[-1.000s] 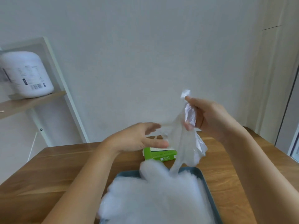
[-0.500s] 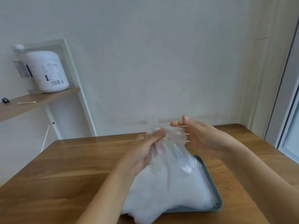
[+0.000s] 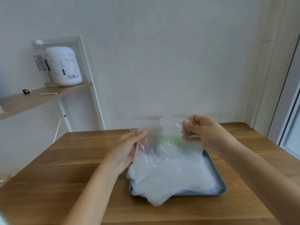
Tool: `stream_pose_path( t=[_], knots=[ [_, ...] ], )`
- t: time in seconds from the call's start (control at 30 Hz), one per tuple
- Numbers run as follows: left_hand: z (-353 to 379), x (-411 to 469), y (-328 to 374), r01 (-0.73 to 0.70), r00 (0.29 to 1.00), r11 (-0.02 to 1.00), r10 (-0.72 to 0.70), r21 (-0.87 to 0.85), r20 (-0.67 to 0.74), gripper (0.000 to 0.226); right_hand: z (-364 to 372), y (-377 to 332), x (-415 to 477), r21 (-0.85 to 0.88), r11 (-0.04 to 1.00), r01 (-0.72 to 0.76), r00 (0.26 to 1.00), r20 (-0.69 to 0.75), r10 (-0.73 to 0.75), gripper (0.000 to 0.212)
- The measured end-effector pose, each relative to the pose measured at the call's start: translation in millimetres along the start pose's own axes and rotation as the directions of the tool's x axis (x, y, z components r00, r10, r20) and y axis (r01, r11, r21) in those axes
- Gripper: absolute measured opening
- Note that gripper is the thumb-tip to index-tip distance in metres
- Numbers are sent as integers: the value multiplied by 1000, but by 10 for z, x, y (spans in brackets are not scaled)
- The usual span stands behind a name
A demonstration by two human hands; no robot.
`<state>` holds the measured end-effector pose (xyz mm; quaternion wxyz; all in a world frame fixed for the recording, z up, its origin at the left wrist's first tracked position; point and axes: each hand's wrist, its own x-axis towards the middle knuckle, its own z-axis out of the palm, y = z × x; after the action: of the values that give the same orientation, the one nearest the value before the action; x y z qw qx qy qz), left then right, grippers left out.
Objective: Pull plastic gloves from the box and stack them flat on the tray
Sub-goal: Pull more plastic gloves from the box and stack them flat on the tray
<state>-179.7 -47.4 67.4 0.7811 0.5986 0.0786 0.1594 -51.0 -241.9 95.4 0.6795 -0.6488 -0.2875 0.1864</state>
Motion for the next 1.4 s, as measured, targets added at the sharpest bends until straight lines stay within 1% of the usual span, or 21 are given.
stream_pose_path(
  t=[0.07, 0.1, 0.2, 0.3, 0.4, 0.47, 0.53, 0.6, 0.63, 0.67, 0.7, 0.77, 0.83, 0.9, 1.03, 1.1, 1.17, 1.23, 1.27, 1.33, 1.4],
  knots=[
    [-75, -30, 58, 44, 998, 996, -48, 80, 39, 33, -7, 12, 0, -95, 995, 36, 999, -17, -38, 13],
    [-104, -34, 73, 70, 997, 991, -74, 115, 36, 33, -23, 33, 19, -163, 986, 43, 998, -28, -48, 13],
    [-169, -47, 63, 180, 983, 953, -186, 244, 1, 15, -96, 195, 99, -345, 938, 2, 998, -56, -22, 6],
    [-202, -22, -41, 271, 958, 829, -279, 489, -58, 13, -184, 476, 179, -513, 854, -86, 996, -29, 83, 6],
    [-252, 46, -161, 341, 932, 688, -335, 641, -136, 18, -269, 765, 264, -568, 810, -145, 987, -24, 159, 7],
    [-313, 102, -220, 365, 918, 539, -344, 759, -197, 20, -316, 921, 305, -619, 772, -141, 986, -19, 164, 5],
    [-367, 140, -256, 373, 910, 309, -304, 875, -281, 23, -354, 1026, 322, -675, 728, -117, 990, -20, 141, 5],
    [-359, 134, -251, 357, 925, 66, -167, 932, -343, 20, -395, 1095, 335, -719, 688, -95, 993, -21, 116, 8],
    [-308, 106, -231, 343, 937, -9, -61, 939, -343, 19, -408, 1109, 334, -739, 669, -82, 994, -16, 105, 11],
    [-230, 86, -213, 310, 950, -37, 46, 950, -309, 17, -417, 1119, 336, -748, 660, -68, 995, -7, 95, 13],
    [-136, 74, -204, 241, 961, -12, 139, 970, -237, 15, -424, 1128, 339, -746, 663, -57, 996, 1, 87, 14],
    [116, 76, -226, -6, 971, 109, 237, 994, -20, 8, -433, 1148, 343, -733, 679, -45, 996, 17, 85, 17],
    [376, 98, -330, -261, 953, 195, 206, 946, 221, 6, -426, 1165, 334, -720, 694, -26, 997, 29, 67, 21],
    [528, 160, -546, -368, 930, 204, 87, 907, 357, 10, -424, 1187, 322, -699, 715, -6, 999, 33, 41, 26],
    [452, 322, -921, -377, 916, 152, -85, 914, 392, 45, -430, 1212, 291, -729, 685, 14, 998, 53, 35, 38],
    [365, 359, -1022, -343, 919, 161, -149, 926, 366, 64, -439, 1207, 275, -808, 588, 38, 999, 33, -18, 42],
    [307, 375, -1098, -318, 923, 103, -195, 942, 333, 76, -445, 1188, 251, -885, 453, 111, 980, 20, -200, 44],
    [286, 382, -1154, -309, 925, 15, -228, 951, 304, 82, -400, 1154, 216, -870, 401, 288, 908, 116, -402, 37],
    [285, 385, -1183, -301, 926, -10, -240, 953, 291, 85, -356, 1132, 185, -835, 401, 378, 882, 193, -430, 31],
    [286, 410, -1218, -282, 930, -9, -247, 959, 271, 93, -254, 1145, 123, -752, 461, 471, 879, 356, -317, 31],
    [293, 419, -1226, -257, 935, 2, -252, 966, 249, 99, -197, 1245, 83, -725, 545, 421, 886, 457, -78, 46]
  ],
)
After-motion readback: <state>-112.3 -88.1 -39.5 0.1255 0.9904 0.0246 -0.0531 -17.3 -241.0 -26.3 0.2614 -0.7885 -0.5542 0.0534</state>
